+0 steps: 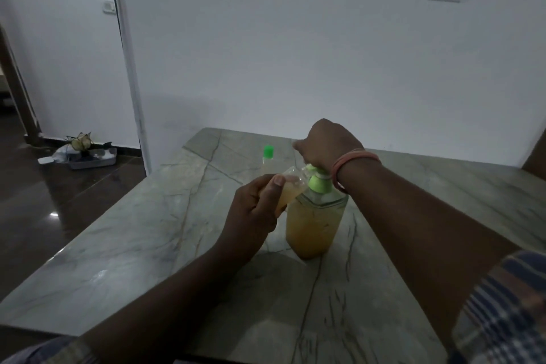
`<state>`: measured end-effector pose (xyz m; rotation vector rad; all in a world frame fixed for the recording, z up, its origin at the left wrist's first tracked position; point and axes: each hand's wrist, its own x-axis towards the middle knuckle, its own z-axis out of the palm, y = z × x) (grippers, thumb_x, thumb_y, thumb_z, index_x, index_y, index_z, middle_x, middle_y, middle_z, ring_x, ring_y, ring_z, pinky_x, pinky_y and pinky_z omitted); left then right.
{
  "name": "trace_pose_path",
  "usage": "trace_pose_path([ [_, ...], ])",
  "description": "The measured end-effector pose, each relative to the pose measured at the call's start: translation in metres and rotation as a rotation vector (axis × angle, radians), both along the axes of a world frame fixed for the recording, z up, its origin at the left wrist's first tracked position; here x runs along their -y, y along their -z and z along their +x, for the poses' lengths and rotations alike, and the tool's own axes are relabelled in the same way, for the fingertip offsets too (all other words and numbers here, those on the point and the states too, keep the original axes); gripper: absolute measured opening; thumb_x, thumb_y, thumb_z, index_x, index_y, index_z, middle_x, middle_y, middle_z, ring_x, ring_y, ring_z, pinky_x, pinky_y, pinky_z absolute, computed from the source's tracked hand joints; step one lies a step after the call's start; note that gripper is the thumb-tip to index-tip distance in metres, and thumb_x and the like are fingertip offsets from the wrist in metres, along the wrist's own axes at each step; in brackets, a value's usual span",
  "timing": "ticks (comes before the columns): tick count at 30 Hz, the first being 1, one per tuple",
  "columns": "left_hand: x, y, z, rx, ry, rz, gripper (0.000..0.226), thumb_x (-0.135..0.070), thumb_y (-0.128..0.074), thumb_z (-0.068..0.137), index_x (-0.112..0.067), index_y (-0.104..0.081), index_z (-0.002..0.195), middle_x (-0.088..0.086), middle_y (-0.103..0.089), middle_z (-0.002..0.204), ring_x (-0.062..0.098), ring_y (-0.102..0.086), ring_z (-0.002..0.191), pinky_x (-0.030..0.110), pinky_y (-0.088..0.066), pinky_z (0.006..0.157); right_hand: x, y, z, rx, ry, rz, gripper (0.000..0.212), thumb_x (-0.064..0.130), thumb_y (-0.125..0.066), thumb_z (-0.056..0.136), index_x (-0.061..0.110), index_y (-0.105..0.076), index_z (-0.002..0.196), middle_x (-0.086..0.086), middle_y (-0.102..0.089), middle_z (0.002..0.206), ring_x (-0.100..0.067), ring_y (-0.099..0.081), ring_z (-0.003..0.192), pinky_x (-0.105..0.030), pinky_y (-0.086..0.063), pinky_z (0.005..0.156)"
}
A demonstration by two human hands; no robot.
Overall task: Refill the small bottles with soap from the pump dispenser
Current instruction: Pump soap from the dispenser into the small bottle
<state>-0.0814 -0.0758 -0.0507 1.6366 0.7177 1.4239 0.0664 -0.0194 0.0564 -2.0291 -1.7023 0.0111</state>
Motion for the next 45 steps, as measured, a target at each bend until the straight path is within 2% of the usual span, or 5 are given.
trace_pose_path([
  [3,0.000,-0.001,-0.001,0.017,0.012,0.006,0.026,-0.049,-0.047,0.096,-0.048,-0.073,0.097,0.004,-0.059,0.063,0.012,-0.047,0.048,0.024,-0.036,0.043,0.001,-0.004,-0.004,0.076,0.013,-0.017,0.024,0.032,-0.060,0.085,0.017,-0.055,0.067,-0.002,-0.059,0.069,-0.022,-0.059,0.066,-0.027,-0.040,0.057],
  [7,0.000,-0.001,-0.001,0.002,0.000,0.009,0.030,-0.040,-0.044,0.103,-0.047,-0.073,0.097,0.002,-0.060,0.064,0.011,-0.048,0.050,0.024,-0.037,0.044,0.000,-0.007,-0.007,0.167,0.023,0.072,0.029,0.037,-0.059,0.087,0.019,-0.050,0.066,0.000,-0.054,0.066,-0.023,-0.057,0.067,-0.028,-0.040,0.060],
  [20,-0.003,0.003,0.000,-0.034,-0.038,0.004,0.027,-0.038,-0.043,0.104,-0.033,-0.070,0.100,0.004,-0.059,0.065,0.012,-0.049,0.050,0.023,-0.038,0.044,-0.001,-0.003,-0.003,0.070,0.013,0.047,0.028,0.034,-0.061,0.084,0.017,-0.052,0.064,-0.001,-0.057,0.065,-0.023,-0.057,0.063,-0.026,-0.037,0.055],
  [28,-0.002,0.003,0.000,-0.015,-0.037,0.001,0.027,-0.043,-0.045,0.102,-0.040,-0.071,0.099,0.001,-0.061,0.064,0.012,-0.049,0.050,0.024,-0.038,0.044,0.000,-0.004,-0.004,0.054,-0.002,0.016,0.029,0.037,-0.062,0.084,0.017,-0.054,0.064,-0.002,-0.061,0.067,-0.023,-0.060,0.066,-0.027,-0.042,0.057],
  [45,-0.004,0.006,0.000,-0.027,-0.047,0.003,0.026,-0.036,-0.044,0.104,-0.027,-0.069,0.103,0.002,-0.059,0.065,0.011,-0.049,0.050,0.023,-0.038,0.044,-0.002,0.002,-0.001,-0.026,0.020,0.041,0.023,0.031,-0.063,0.080,0.015,-0.057,0.064,-0.003,-0.065,0.068,-0.023,-0.062,0.066,-0.026,-0.041,0.055],
])
